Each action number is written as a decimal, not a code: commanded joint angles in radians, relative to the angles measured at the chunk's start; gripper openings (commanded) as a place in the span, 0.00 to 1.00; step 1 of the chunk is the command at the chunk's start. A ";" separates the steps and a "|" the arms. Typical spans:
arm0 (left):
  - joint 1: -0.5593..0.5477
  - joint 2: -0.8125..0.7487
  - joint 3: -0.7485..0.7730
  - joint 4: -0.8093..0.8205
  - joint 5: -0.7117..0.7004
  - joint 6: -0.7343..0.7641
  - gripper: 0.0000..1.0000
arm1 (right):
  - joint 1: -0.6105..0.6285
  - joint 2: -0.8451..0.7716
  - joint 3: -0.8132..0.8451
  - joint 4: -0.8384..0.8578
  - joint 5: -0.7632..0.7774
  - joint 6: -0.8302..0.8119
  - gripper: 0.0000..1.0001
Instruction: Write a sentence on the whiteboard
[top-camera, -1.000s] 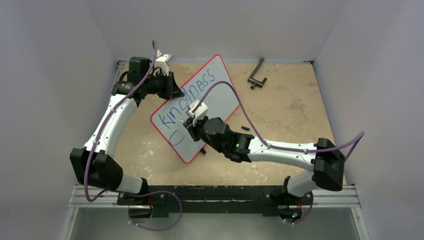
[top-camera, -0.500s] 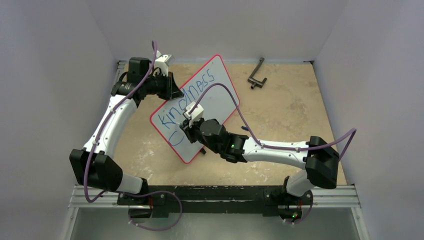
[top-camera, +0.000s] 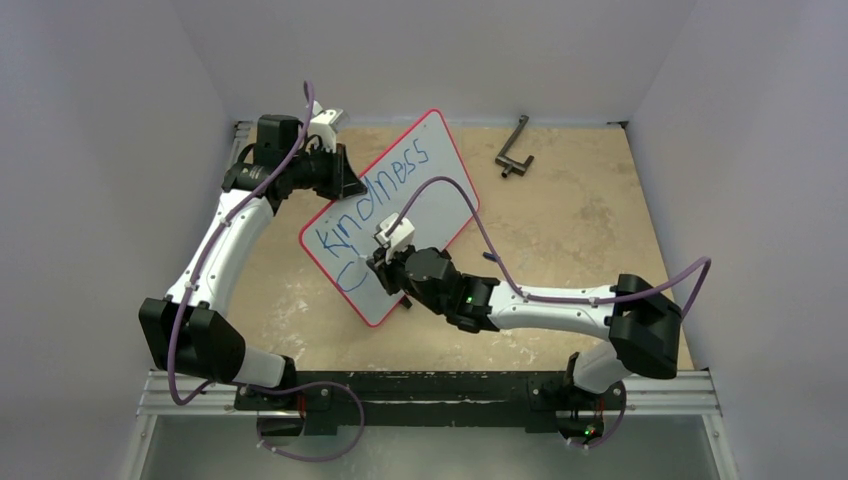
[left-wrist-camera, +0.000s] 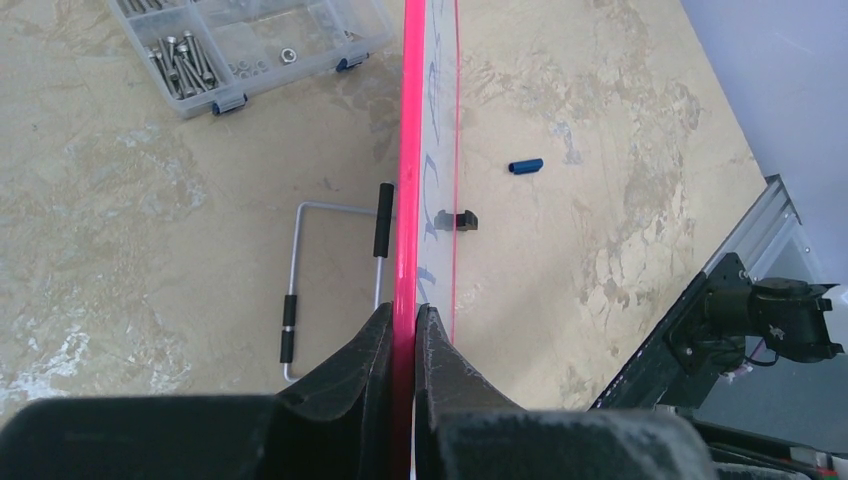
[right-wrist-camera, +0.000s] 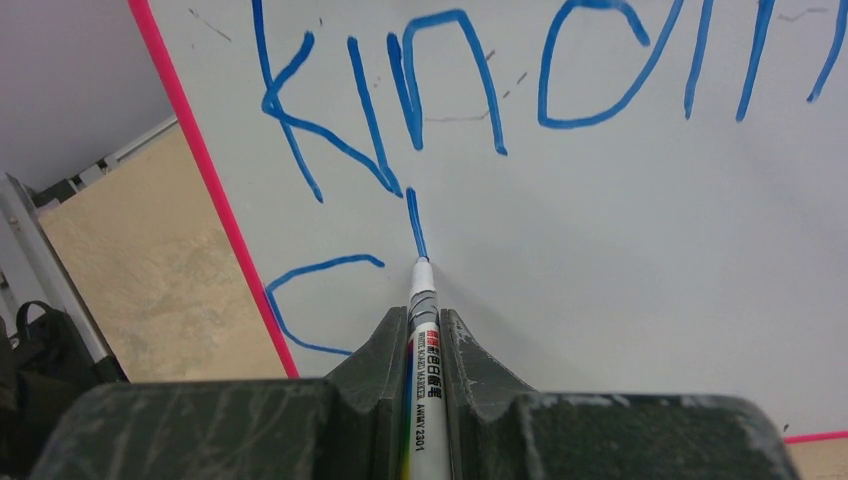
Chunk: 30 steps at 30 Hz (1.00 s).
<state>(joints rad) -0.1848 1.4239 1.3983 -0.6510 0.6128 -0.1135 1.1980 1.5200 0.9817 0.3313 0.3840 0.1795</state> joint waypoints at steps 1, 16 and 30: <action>-0.015 -0.016 -0.002 -0.041 -0.012 0.019 0.00 | -0.003 0.010 -0.056 -0.019 0.019 0.038 0.00; -0.015 -0.017 -0.005 -0.042 -0.014 0.020 0.00 | -0.004 0.005 -0.084 -0.036 0.018 0.071 0.00; -0.015 -0.019 -0.002 -0.040 -0.010 0.020 0.00 | -0.002 -0.007 -0.138 -0.056 0.023 0.090 0.00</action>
<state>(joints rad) -0.1837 1.4239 1.3983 -0.6483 0.6140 -0.1116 1.2045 1.5017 0.8547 0.2947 0.3985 0.2523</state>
